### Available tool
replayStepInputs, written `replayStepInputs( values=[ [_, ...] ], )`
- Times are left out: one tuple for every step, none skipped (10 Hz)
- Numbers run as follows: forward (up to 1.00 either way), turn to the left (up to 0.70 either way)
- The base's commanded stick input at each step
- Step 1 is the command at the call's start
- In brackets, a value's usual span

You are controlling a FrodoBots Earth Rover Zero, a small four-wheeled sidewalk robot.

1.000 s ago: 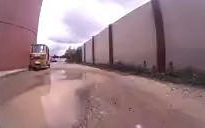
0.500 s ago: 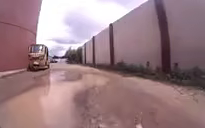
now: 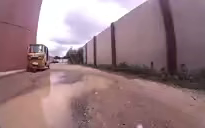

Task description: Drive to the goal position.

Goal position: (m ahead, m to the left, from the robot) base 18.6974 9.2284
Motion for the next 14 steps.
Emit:
replayStepInputs(
  values=[
    [0.5,-0.01],
    [0.5,-0.01],
    [0.5,-0.01],
    [0.5,-0.01],
    [0.5,-0.01],
    [0.5,-0.01],
    [0.5,-0.01],
    [0.5,-0.01],
    [0.5,-0.01],
    [0.5,-0.01],
    [0.5,-0.01],
    [0.5,-0.01],
    [0.5,-0.01],
    [0.5,-0.01]
  ],
)
